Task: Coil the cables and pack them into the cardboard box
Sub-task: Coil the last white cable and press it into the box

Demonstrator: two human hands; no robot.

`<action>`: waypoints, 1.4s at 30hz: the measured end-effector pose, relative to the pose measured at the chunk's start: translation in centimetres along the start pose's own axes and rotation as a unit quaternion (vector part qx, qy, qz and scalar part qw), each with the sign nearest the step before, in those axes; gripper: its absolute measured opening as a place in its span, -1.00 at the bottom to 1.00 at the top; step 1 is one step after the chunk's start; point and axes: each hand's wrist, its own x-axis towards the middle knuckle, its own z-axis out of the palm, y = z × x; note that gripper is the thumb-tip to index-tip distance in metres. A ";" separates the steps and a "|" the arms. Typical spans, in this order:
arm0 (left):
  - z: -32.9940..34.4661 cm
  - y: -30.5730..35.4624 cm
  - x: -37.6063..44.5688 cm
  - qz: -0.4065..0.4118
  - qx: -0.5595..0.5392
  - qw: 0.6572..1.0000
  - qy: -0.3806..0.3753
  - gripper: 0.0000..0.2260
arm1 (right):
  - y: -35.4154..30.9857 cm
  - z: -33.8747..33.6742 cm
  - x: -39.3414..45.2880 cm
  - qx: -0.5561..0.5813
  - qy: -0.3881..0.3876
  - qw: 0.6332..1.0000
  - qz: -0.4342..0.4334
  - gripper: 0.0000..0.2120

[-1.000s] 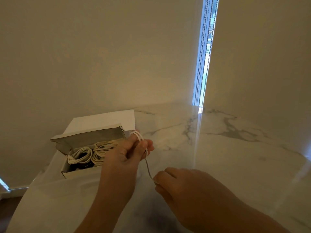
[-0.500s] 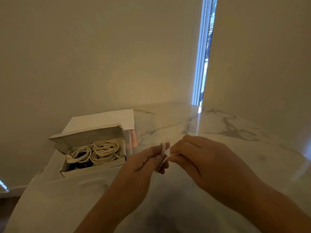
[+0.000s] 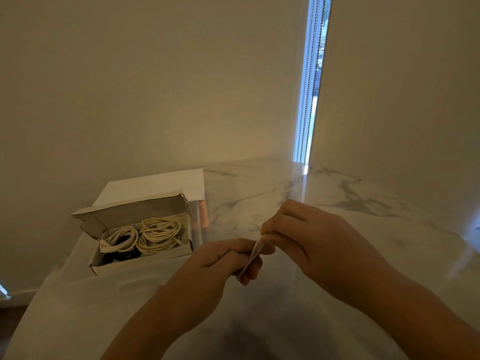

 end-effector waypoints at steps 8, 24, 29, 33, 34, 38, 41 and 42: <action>0.4 -0.2 -0.1 0.057 0.180 0.981 0.034 -0.73 | 0.8 0.3 0.0 -0.008 0.013 1.000 -0.002 -0.80; 0.1 -1.4 0.6 0.091 0.097 0.972 0.195 -0.81 | 3.5 0.8 0.0 -0.049 0.079 0.994 0.061 -0.90; 0.4 -1.6 0.8 0.080 -0.054 0.976 0.198 -0.81 | 3.5 0.8 0.1 0.014 0.058 0.990 0.131 -0.94; 1.0 -1.3 0.9 0.062 -0.152 0.970 0.182 -0.78 | 3.3 1.2 0.3 0.175 0.093 0.956 0.215 -0.98; 1.1 -1.3 0.9 0.058 -0.163 0.969 0.179 -0.78 | 3.2 1.3 0.4 0.228 0.093 0.941 0.232 -0.97; 1.2 -1.3 0.9 0.049 -0.207 0.961 0.178 -0.76 | 2.2 1.1 1.0 0.427 0.067 0.858 0.278 -0.93; 1.2 -1.3 0.9 0.045 -0.216 0.959 0.176 -0.76 | 1.3 0.9 1.2 0.468 0.041 0.829 0.304 -0.89; 1.1 -1.2 0.9 0.044 -0.220 0.959 0.174 -0.76 | 1.0 0.9 1.2 0.470 0.033 0.826 0.310 -0.87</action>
